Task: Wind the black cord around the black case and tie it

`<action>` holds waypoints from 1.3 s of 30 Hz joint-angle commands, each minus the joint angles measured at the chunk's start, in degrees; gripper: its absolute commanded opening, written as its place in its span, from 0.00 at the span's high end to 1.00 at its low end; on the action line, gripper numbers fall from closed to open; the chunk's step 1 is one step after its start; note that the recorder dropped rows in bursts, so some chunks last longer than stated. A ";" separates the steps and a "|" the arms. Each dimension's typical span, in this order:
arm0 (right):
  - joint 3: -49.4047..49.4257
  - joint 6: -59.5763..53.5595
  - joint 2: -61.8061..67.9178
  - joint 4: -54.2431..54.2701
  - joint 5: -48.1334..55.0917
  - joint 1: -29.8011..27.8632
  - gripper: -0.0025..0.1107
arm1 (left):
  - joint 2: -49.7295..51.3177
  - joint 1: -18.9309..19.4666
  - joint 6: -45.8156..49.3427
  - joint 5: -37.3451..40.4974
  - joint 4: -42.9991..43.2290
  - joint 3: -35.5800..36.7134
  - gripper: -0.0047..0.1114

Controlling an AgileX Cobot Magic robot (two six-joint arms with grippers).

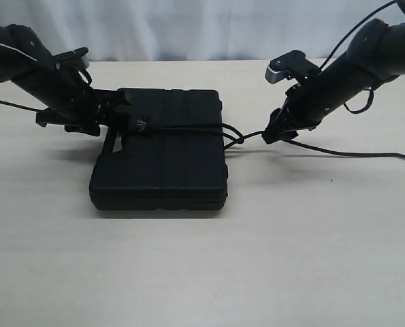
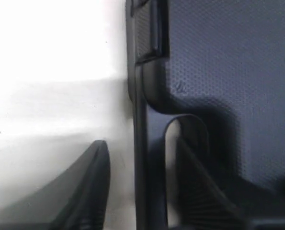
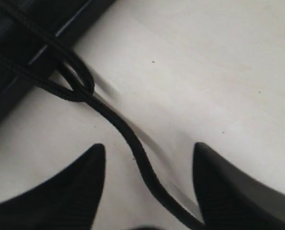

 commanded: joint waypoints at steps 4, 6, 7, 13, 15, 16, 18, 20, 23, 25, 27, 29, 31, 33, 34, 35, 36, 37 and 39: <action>-9.23 16.33 -3.30 -6.16 12.16 -0.17 0.34 | -4.40 -0.18 0.13 11.03 6.31 -6.11 0.59; -12.89 23.10 -4.28 -8.89 17.39 -0.17 0.41 | -6.19 -0.18 0.13 14.87 9.97 -8.80 0.60; -14.79 27.17 -4.72 -10.29 20.16 -0.17 0.49 | -7.11 -0.18 0.13 17.16 11.87 -10.24 0.64; -18.61 44.74 -7.47 -18.46 28.22 -0.17 0.93 | -10.39 -0.18 -0.10 28.09 21.72 -13.70 0.96; -16.09 50.24 -10.09 -18.84 28.22 -0.17 0.93 | -10.39 0.11 -1.91 30.42 24.01 -13.50 0.96; -14.23 50.98 -11.90 -18.74 28.22 -0.17 0.93 | -10.39 0.40 -4.88 30.58 23.41 -12.80 0.96; -10.65 52.07 -16.20 -20.10 28.22 0.52 0.93 | -11.24 0.88 -6.67 30.36 19.04 -10.70 0.96; -6.31 53.07 -21.12 -22.80 28.22 1.74 0.93 | -13.18 0.23 -2.96 30.19 15.60 -7.57 0.96; 0.54 53.07 -28.71 -29.70 28.22 3.88 0.93 | -19.62 -1.23 -2.11 27.01 14.95 -1.71 0.96; 5.36 52.63 -34.72 -34.34 28.22 5.19 0.93 | -25.97 -2.31 -2.11 23.18 15.05 2.72 0.96; 9.72 52.07 -40.17 -35.63 26.57 5.79 0.93 | -32.29 -3.44 -2.11 20.26 15.05 7.20 0.96; 16.11 51.37 -48.08 -33.79 20.93 5.79 0.93 | -41.93 -5.30 -1.16 16.12 14.94 13.55 0.96; 23.14 50.20 -56.97 -32.59 13.75 5.79 0.93 | -52.88 -7.53 -0.86 10.36 14.94 20.79 0.96; 29.60 48.99 -65.43 -32.40 7.49 5.79 0.93 | -63.22 -9.21 -0.86 4.58 14.48 27.04 0.96; 33.88 47.93 -71.17 -32.40 2.83 5.79 0.93 | -70.18 -10.25 -0.86 0.56 14.48 30.21 0.96; 36.72 47.38 -74.94 -32.28 -0.53 5.79 0.93 | -74.72 -10.77 -0.86 -2.46 14.33 33.20 0.96; 40.24 47.37 -79.70 -32.28 -5.23 5.79 0.93 | -80.07 -11.21 -0.86 -6.94 14.05 36.22 0.96; 43.85 47.37 -84.15 -32.28 -10.61 5.79 0.93 | -85.08 -11.23 -0.86 -12.30 14.04 39.18 0.96; 50.55 46.88 -90.76 -32.49 -25.36 5.79 0.93 | -92.61 -11.23 -0.86 -23.05 14.04 44.24 0.96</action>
